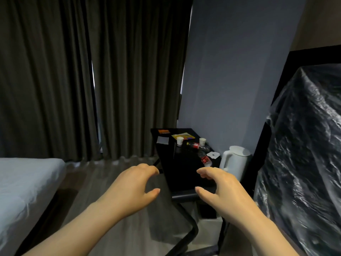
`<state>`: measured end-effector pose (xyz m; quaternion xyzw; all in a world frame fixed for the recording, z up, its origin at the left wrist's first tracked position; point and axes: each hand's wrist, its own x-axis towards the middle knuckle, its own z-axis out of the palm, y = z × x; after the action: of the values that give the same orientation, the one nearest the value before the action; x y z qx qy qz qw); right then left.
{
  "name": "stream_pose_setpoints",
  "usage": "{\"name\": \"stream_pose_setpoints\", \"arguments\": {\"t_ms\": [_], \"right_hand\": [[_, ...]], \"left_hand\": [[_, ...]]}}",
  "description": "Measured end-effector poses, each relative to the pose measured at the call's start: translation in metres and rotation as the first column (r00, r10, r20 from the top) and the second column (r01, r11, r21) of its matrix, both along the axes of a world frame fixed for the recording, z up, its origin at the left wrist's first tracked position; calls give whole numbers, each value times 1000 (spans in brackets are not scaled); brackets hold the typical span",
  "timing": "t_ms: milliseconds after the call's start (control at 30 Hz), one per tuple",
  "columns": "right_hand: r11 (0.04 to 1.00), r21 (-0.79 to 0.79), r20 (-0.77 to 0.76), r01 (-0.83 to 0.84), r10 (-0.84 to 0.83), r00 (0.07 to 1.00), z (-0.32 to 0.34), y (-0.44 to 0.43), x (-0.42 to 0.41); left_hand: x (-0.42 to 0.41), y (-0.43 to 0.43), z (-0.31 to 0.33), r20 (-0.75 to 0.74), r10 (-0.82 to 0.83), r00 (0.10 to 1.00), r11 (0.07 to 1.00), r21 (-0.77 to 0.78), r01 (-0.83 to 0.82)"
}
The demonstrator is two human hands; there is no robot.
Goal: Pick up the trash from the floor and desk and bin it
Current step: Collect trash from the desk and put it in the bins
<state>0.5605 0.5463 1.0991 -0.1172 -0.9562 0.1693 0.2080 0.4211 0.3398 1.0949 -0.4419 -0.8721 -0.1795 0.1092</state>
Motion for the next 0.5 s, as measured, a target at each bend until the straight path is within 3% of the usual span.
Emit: {"name": "stream_pose_setpoints", "arguments": {"t_ms": [500], "right_hand": [[992, -126, -12, -3, 2, 1000, -22, 97, -241]], "left_hand": [[-235, 88, 0, -18, 26, 1000, 997, -72, -27]]}}
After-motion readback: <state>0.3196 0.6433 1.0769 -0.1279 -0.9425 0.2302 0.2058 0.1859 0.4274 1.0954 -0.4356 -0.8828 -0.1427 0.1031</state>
